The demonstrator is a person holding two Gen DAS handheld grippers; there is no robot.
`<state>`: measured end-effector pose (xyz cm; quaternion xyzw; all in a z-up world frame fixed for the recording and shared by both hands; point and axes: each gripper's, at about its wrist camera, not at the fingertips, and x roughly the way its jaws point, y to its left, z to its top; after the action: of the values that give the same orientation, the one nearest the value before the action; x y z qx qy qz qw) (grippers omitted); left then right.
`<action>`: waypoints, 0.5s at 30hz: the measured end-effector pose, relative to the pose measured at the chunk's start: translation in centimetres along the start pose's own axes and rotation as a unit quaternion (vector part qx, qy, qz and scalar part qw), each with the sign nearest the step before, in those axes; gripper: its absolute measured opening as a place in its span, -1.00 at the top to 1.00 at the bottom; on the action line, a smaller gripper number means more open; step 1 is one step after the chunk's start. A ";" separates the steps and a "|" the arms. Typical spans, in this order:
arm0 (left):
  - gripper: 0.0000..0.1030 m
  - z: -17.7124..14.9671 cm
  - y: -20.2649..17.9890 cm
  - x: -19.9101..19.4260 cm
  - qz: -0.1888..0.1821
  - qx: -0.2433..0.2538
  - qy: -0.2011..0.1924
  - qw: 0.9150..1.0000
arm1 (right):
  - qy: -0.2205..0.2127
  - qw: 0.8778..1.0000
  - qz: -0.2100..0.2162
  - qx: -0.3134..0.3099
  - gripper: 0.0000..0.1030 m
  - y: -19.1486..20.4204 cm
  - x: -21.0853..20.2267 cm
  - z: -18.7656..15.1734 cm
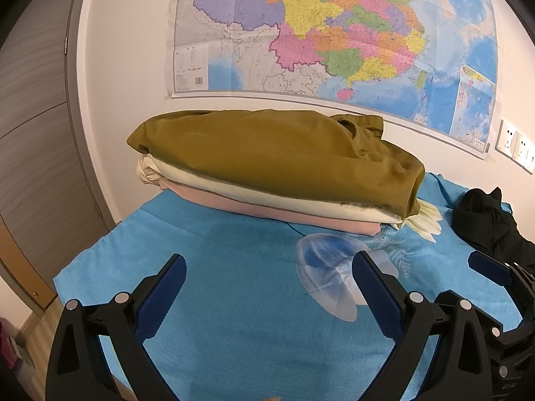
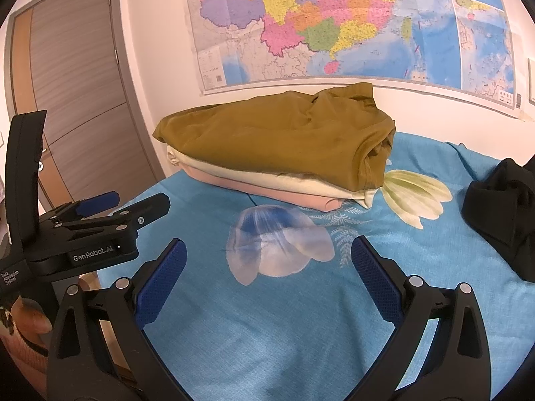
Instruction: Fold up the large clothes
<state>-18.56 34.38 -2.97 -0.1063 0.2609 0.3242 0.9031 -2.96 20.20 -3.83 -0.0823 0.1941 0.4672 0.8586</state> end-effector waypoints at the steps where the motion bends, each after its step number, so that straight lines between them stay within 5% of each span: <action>1: -0.87 0.0 0.0 0.0 0.000 0.000 0.000 1.000 | 0.001 1.000 0.000 0.001 -0.89 0.0 0.0 0.0; 15: -0.87 -0.1 -0.2 0.1 -0.001 0.005 0.002 1.000 | 0.001 1.000 -0.001 0.006 -0.89 -0.3 0.0 -0.1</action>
<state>-18.41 34.28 -3.08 -0.1029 0.2637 0.3219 0.9035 -2.72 20.05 -3.94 -0.0779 0.1974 0.4655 0.8592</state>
